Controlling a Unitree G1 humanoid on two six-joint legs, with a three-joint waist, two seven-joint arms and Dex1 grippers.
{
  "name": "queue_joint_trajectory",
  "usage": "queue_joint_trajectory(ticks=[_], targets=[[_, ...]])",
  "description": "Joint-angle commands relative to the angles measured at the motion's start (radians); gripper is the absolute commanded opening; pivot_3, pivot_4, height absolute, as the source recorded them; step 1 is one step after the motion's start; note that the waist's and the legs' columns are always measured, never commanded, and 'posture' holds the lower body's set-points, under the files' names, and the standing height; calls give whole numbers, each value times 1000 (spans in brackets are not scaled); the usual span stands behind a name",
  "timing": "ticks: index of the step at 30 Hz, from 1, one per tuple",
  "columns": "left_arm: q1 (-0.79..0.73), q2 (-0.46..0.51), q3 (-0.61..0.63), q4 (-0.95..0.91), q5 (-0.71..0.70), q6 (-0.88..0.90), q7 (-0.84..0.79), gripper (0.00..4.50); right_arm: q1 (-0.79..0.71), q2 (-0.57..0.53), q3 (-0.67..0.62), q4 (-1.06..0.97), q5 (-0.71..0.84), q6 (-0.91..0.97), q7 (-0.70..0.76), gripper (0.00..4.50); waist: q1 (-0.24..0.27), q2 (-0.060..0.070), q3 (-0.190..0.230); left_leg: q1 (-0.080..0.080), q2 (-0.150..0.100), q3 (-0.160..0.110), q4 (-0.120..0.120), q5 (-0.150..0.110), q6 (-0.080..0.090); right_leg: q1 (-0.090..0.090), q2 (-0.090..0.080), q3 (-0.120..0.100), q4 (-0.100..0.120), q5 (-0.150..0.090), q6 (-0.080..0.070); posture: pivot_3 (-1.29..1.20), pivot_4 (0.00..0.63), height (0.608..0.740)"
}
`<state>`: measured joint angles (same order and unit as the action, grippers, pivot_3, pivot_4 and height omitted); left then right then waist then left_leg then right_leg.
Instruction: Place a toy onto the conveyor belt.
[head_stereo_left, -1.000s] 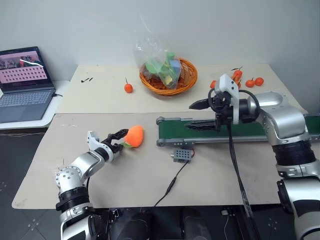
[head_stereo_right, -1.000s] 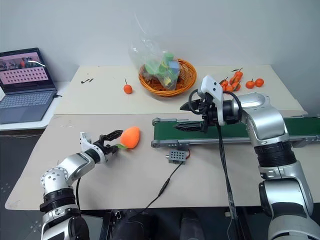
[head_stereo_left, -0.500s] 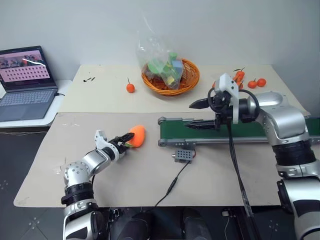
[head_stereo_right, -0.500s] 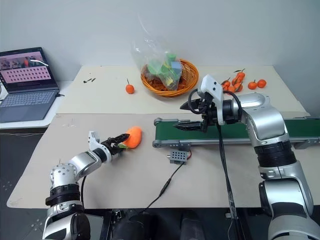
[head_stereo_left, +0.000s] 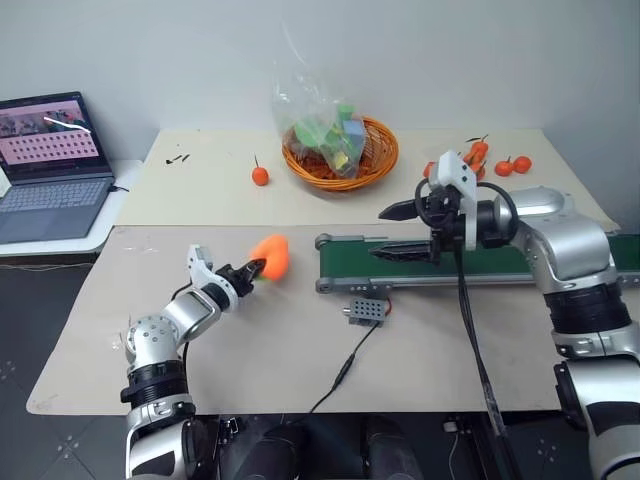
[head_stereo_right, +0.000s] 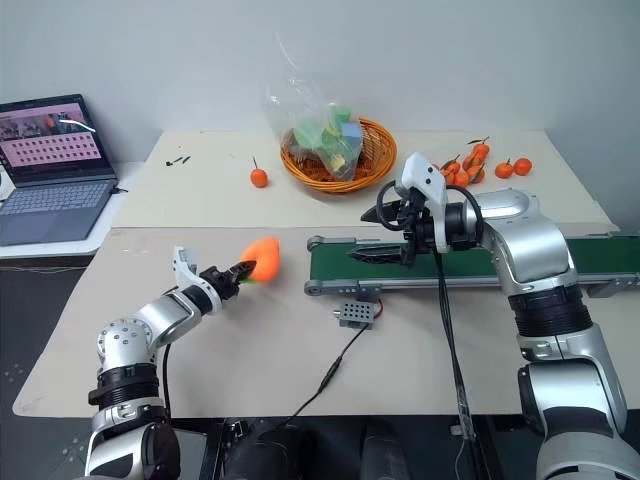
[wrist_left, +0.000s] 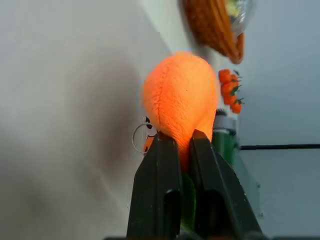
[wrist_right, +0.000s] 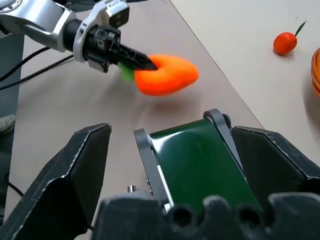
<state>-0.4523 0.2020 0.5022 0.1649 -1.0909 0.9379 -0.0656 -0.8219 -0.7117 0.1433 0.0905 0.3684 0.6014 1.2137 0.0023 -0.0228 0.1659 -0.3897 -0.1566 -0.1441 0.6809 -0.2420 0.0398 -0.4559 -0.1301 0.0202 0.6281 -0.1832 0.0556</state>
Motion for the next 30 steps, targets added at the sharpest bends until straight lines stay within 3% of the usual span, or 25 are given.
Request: queue_joint_trajectory(ticks=[1,6,8,9,11,12,20,30], targets=[[57,85,-89,-115,206,-195,-103,99,-28,2,-26,-5,6,-13,-1,4500,-3,0,0,0,0,0,0,0,0,0,0,0,0,0,0,0,150,740],[173,266,-350,-136,704,-599,-171,99,-30,5,-26,0,5,-15,6,4500,-3,0,0,2,1,7,-2,-1,1,0,1,5,-1,1,0,0,150,740],[240,466,-583,-118,1173,-897,-75,99,-31,8,-24,2,5,-15,8,4500,-1,0,0,2,1,8,-2,-1,2,0,1,6,-2,2,0,0,150,740],[264,531,-646,-93,1323,-1035,-33,99,-32,9,-24,3,4,-16,9,4500,-1,-1,0,2,1,9,-2,-2,2,-1,1,7,-2,2,0,0,150,740],[285,583,-683,-41,1456,-1181,68,99,-33,11,-23,7,1,-19,9,4500,4,0,0,3,2,12,-5,-5,-2,-1,1,11,-4,4,0,0,150,740],[288,608,-703,-24,1536,-1234,134,99,-34,12,-23,8,0,-20,9,4500,7,1,0,4,2,13,-5,-9,5,-1,1,13,-5,4,1,0,150,740],[204,661,-798,10,1965,-1410,399,99,-29,8,-27,-2,0,-14,6,4500,11,1,0,3,2,15,-5,-10,8,-2,3,13,-6,6,4,0,150,740],[-135,543,-913,258,2067,-1537,435,99,-2,-17,-50,-41,12,4,-15,4500,7,1,0,3,2,17,-3,-8,13,-3,3,13,-4,7,5,0,150,740]])
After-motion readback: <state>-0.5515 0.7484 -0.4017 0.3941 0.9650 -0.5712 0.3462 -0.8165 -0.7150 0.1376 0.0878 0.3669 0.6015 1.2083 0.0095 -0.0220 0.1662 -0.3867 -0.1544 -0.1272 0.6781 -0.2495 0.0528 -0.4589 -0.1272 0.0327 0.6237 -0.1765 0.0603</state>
